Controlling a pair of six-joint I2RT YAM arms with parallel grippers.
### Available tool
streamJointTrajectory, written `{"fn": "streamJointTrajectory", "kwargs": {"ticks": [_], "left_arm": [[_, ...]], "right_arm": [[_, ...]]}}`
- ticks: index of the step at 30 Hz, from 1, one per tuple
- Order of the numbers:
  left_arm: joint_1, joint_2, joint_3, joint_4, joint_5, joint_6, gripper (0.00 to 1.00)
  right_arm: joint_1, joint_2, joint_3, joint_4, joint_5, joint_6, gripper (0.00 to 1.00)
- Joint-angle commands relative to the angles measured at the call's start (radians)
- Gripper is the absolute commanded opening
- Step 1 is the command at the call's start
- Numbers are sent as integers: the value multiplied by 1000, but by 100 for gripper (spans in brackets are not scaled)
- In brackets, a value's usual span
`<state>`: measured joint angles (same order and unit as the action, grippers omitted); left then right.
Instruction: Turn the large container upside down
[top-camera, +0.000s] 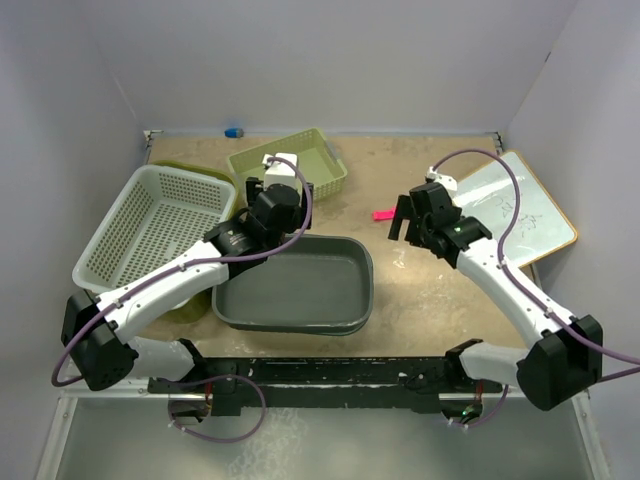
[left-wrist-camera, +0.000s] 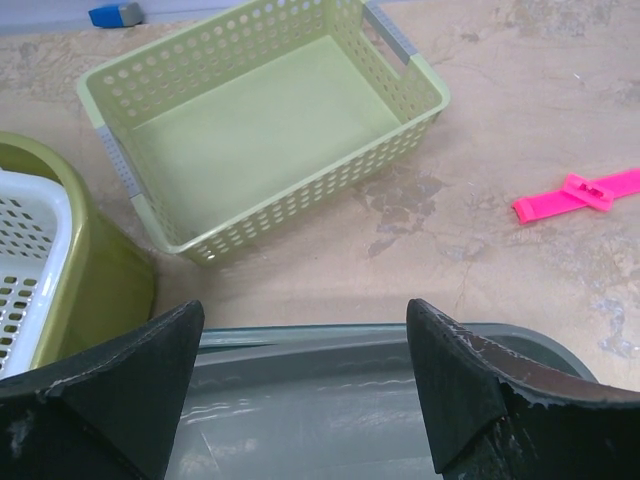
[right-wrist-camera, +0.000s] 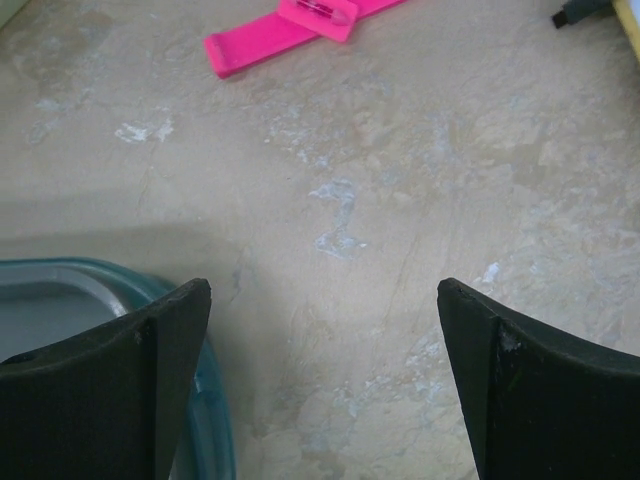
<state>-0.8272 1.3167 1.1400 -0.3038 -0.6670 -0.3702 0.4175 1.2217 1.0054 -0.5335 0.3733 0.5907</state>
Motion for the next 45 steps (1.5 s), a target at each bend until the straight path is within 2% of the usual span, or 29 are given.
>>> {"fn": "streamJointTrajectory", "kwargs": {"ticks": [1,5,10,15,20,25,30,34,37,45], "left_arm": [[-5,-37,61,5,40,30,79],[-4,-44,70,-15,-4,30,79],[-3,-35,90,-26,-33,39,79],[-3,-1,100,-22,-15,38,79],[-3,25,109,-16,-7,33,79],[-2,37,117,-18,-6,32,79],[-3,43,130,-29,-9,42,79],[-2,49,152,-43,-7,52,79],[-2,51,188,-63,2,56,79],[-3,66,290,-95,93,60,79]], "right_arm": [[-3,-53,-32,69,-133,-53,96],[38,-63,-76,111,-307,-28,94],[122,-18,-92,102,-375,46,87],[172,22,-119,97,-387,75,73],[186,57,-113,83,-387,70,50],[186,63,-61,39,-355,58,17],[187,19,57,-42,-247,34,0],[187,-4,155,-111,-196,4,0],[187,-10,219,-143,-93,-41,0],[179,21,367,-263,362,-95,0]]}}
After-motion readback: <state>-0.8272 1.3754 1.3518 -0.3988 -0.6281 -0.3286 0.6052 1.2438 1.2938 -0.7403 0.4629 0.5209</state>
